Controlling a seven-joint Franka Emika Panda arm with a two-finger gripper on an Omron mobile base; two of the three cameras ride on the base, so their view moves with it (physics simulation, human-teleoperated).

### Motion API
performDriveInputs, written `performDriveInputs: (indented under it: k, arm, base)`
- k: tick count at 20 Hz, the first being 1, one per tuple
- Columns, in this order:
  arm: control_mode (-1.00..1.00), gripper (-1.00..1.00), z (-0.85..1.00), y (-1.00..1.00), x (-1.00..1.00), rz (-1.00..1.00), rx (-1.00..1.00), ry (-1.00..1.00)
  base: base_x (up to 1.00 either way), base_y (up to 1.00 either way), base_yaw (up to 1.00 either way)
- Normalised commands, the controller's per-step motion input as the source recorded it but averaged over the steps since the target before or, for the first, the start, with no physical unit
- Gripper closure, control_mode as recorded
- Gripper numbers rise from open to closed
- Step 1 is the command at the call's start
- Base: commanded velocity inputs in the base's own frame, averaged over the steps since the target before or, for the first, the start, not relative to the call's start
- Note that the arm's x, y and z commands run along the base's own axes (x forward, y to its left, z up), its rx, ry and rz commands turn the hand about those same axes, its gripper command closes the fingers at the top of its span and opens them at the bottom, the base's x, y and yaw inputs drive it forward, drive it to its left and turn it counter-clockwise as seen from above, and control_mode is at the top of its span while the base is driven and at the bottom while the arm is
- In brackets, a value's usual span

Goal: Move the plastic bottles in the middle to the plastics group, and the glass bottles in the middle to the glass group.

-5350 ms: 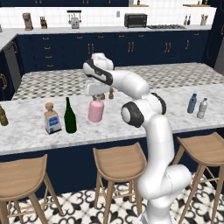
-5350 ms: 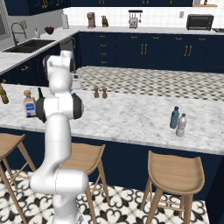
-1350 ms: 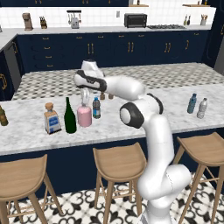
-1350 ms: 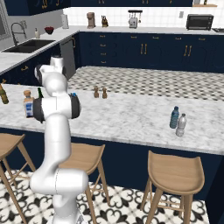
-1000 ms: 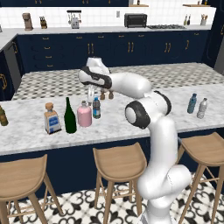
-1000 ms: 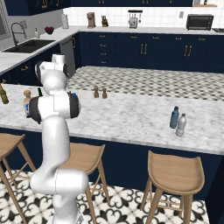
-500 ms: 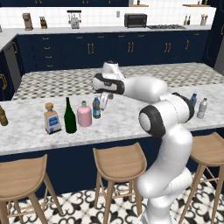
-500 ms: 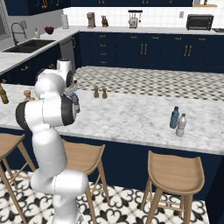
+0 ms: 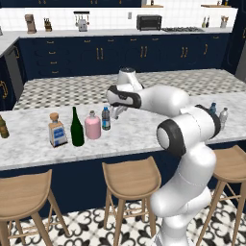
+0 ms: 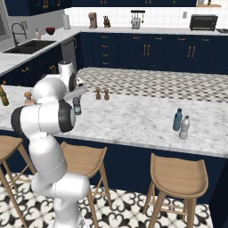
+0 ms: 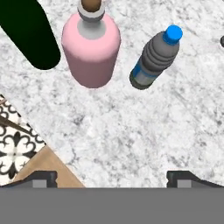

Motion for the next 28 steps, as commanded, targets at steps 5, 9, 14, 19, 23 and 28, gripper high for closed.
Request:
performDriveInputs:
  k: [5, 9, 14, 19, 23, 28]
  arm:
    - [-1.0, -1.0, 0.4, -0.14, 0.03, -0.12, 0.17, 0.02]
    - [-1.0, -1.0, -0.03, 0.0, 0.16, 0.0, 0.14, 0.0]
    - [-1.0, -1.0, -0.08, 0.01, 0.17, 0.0, 0.0, -0.06]
    - [-1.0, -1.0, 0.0, 0.16, 0.08, 0.0, -0.03, -0.05]
    - [-1.0, -1.0, 0.0, 0.22, 0.0, 0.0, -0.03, -0.04]
    - [-1.0, -1.0, 0.0, 0.08, 0.0, 0.0, -0.03, 0.0]
  base:
    - [0.0, 0.0, 0.0]
    - [0.0, 0.0, 0.0]
    - [0.0, 0.0, 0.0]
    - [0.0, 0.0, 0.0]
    - [0.0, 0.0, 0.0]
    - [0.0, 0.0, 0.0]
